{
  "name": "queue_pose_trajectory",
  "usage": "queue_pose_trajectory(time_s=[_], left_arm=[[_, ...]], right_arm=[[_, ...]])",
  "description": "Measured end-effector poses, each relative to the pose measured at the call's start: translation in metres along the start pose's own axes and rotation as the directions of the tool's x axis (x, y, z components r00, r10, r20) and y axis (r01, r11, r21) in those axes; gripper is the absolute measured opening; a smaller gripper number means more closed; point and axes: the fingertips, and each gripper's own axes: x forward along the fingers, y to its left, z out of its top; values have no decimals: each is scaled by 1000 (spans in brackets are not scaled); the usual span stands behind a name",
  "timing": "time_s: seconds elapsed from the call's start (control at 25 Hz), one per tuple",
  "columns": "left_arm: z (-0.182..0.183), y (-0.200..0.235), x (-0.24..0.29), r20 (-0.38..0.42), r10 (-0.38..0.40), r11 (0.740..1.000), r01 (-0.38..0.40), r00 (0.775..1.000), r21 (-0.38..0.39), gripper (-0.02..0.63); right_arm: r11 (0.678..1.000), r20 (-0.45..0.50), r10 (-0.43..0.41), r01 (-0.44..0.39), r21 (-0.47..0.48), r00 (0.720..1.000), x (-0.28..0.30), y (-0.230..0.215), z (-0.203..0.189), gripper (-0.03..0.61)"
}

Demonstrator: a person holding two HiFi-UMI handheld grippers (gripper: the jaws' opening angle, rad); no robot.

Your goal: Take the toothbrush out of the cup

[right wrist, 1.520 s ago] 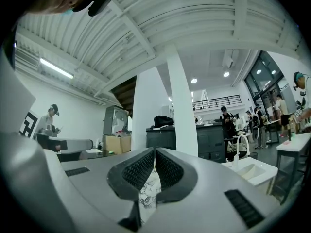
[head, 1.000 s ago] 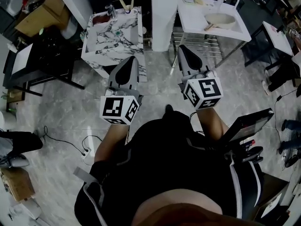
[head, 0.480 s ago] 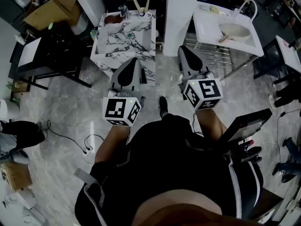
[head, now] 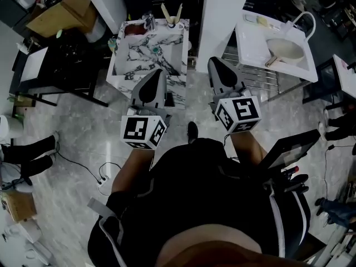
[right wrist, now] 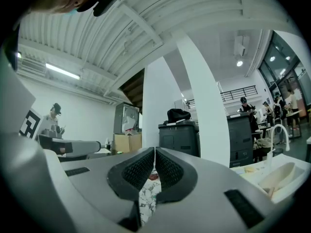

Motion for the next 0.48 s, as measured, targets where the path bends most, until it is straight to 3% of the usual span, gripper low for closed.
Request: queue_pose_trajectory(time_s=[0.48], left_arm=[[-10,34,77,-25,71,997,-71,997,-17,2]], right_arm=[[998,21,58,-58,17,998,67,-47,-3,25]])
